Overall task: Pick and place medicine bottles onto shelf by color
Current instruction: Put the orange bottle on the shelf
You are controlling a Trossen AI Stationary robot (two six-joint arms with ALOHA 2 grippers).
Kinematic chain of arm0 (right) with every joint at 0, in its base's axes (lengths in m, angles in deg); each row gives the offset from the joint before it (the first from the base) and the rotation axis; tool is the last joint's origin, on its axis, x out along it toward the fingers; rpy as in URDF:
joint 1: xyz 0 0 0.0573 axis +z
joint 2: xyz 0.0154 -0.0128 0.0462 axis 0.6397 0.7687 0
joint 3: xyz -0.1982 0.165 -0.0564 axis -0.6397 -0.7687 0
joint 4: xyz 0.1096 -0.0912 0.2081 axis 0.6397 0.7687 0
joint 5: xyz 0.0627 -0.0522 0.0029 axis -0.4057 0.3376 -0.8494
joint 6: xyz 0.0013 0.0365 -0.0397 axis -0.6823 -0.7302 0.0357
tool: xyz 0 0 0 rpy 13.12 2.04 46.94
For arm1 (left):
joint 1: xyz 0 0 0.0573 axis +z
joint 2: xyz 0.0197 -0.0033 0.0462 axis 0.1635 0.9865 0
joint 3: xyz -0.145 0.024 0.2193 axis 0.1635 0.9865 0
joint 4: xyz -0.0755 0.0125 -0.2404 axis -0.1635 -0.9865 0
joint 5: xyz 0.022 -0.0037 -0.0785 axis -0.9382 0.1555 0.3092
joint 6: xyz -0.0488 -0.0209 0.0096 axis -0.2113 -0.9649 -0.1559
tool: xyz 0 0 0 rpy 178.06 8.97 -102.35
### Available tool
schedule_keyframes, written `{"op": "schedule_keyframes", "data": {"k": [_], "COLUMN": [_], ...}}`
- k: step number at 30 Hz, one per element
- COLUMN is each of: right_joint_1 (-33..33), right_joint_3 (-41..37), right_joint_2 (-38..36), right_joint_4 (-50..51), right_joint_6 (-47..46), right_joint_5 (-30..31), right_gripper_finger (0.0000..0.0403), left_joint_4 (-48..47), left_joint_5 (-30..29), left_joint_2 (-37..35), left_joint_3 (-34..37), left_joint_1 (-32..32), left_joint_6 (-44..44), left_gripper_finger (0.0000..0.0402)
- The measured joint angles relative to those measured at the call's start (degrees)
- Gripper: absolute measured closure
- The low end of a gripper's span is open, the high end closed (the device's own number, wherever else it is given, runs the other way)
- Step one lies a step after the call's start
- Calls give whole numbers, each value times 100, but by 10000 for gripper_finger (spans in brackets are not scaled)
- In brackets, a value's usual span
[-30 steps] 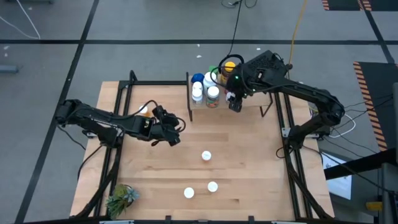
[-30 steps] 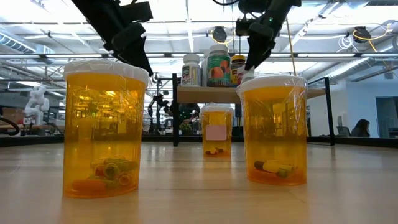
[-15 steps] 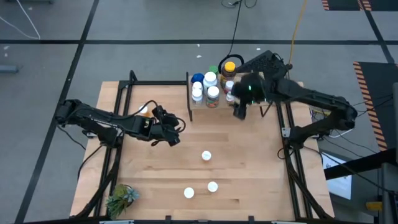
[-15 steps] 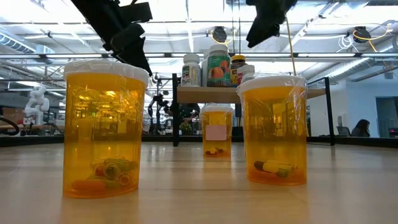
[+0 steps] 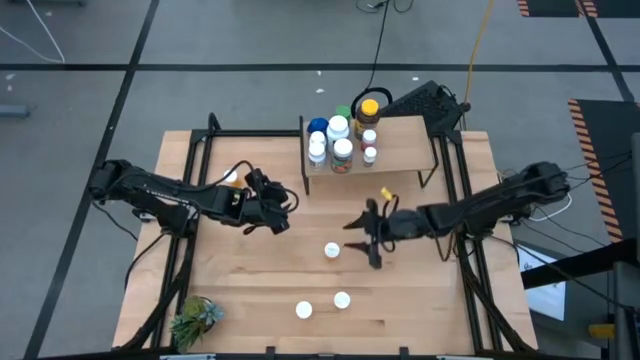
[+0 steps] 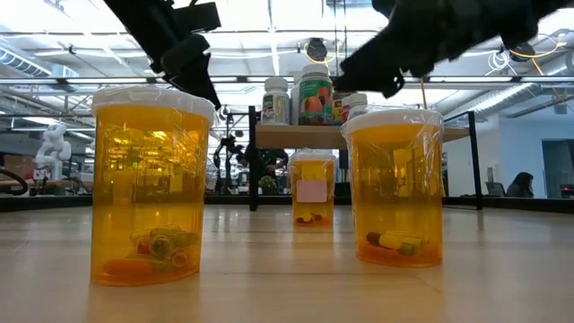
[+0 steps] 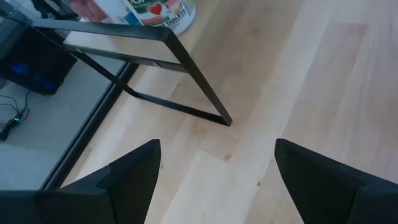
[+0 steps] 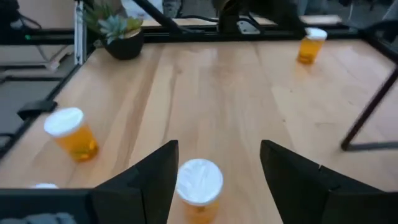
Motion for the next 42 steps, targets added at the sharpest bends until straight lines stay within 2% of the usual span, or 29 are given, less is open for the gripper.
{"op": "schedule_keyframes", "data": {"k": [4,9,17,20,34,42], "right_joint_1": [193,204,186,182,182,193], "right_joint_3": [-191,-199,-201,-199,-197,-197], "right_joint_2": [749,1432,2026,2229,2401,2401], "right_joint_4": [-1136,-1744,-2483,-2628,-2931,-2970], "right_joint_6": [261,380,488,312,423,765], "right_joint_5": [114,110,99,51,-78,-146], "right_gripper_finger": [181,170,84,65,82,82], "left_joint_4": [126,196,224,229,247,1785], "left_joint_5": [-47,-62,-97,-97,-96,62], "left_joint_2": [-7,-7,-7,-9,5,4], "left_joint_3": [-2,-2,-2,-2,158,181], "left_joint_1": [54,53,53,56,69,243], "left_joint_6": [66,140,251,252,542,1174], "left_gripper_finger": [82,82,82,82,82,82]}}
